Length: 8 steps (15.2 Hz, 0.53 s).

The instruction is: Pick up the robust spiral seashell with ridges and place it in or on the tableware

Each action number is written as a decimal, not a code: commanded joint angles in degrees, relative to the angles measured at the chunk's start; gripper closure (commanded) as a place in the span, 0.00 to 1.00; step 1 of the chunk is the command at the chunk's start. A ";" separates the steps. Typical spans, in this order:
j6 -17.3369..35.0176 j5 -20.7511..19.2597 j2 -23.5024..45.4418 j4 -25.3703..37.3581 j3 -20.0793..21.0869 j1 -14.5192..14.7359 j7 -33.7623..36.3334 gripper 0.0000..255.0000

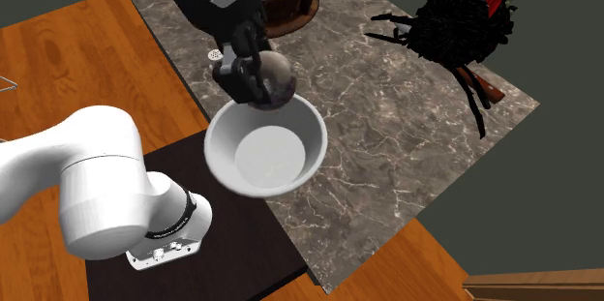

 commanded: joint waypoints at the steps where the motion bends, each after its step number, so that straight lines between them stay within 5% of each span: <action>1: -1.28 -2.08 -1.57 -0.21 -2.95 -0.90 -2.79 1.00; 8: 2.78 -2.54 -4.13 -6.84 -3.36 -1.25 -2.83 1.00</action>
